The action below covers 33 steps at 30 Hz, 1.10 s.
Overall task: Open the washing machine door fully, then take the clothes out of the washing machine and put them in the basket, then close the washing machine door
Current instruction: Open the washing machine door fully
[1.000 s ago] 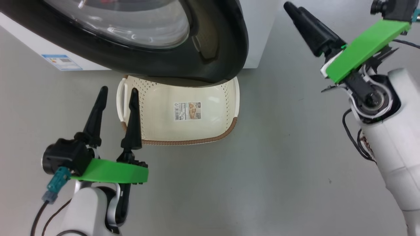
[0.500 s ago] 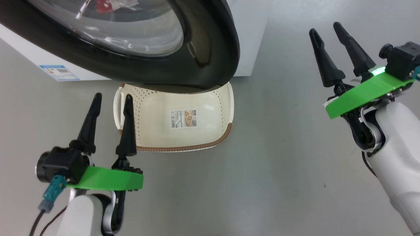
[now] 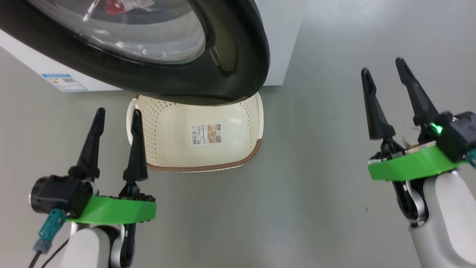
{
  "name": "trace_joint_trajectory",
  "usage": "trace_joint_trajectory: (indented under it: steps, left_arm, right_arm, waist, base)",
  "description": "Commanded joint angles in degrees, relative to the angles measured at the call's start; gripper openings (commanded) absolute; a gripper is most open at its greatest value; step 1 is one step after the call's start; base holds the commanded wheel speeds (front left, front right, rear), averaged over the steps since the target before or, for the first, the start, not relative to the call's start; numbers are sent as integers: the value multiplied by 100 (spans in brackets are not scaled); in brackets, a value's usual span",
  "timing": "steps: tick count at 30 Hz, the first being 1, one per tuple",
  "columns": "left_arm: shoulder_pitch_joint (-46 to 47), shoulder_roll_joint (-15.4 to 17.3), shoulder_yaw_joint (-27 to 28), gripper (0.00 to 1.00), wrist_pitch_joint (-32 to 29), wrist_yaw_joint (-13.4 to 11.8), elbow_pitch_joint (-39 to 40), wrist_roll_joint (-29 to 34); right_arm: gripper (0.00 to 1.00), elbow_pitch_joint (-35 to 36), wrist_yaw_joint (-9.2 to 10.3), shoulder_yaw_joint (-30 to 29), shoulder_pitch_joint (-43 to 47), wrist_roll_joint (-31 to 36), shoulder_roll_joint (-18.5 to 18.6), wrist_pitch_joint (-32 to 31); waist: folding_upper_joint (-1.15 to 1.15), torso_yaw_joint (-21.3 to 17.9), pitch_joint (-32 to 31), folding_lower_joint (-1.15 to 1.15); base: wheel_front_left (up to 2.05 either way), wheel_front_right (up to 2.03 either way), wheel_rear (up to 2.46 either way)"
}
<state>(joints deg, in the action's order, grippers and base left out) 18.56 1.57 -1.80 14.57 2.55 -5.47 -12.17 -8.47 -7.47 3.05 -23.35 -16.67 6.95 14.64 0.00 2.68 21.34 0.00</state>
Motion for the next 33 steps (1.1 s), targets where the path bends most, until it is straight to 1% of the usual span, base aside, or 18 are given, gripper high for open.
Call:
trace_joint_trajectory:
  steps: [1, 2, 3, 6, 10, 13, 18, 33]
  left_arm:
    - [-74, 133, 204, 100, 43, -2, 212, 56]
    - [-79, 133, 211, 100, 43, -5, 223, 63]
    - [-79, 133, 211, 100, 43, -5, 223, 63]
    - [-90, 133, 218, 100, 43, -4, 235, 83]
    - [-95, 132, 218, 100, 43, -19, 243, 71]
    - [-103, 132, 218, 100, 43, -34, 254, 76]
    - [-125, 132, 227, 100, 43, -40, 269, 95]
    - [-127, 132, 167, 100, 43, -36, 232, 48]
  right_arm:
    - [100, 355, -2, -5, 217, 298, -71, 35]
    - [100, 441, -2, -29, 292, 469, -89, 35]
    - [100, 441, -2, -29, 292, 469, -89, 35]
    - [100, 664, -2, -93, 511, 987, -149, 35]
    - [100, 880, -2, -239, 795, 1249, -279, 35]
    - [100, 1018, -2, -331, 964, 1242, -353, 35]
    - [100, 1172, -2, -307, 1121, 1133, -396, 36]
    - [100, 1137, -2, -121, 1236, 918, -406, 36]
  waist:
    - [0, -18, 36, 0]
    - [0, -26, 50, 0]
    - [0, -26, 50, 0]
    - [0, -31, 74, 0]
    - [0, -25, 82, 0]
    - [0, -30, 87, 0]
    - [0, -40, 103, 0]
    - [0, 0, 95, 0]
  base:
    - [0, 0, 0]
    - [0, 0, 0]
    - [0, 0, 0]
    - [0, 0, 0]
    - [0, 0, 0]
    - [0, 0, 0]
    - [0, 0, 0]
    - [0, 0, 0]
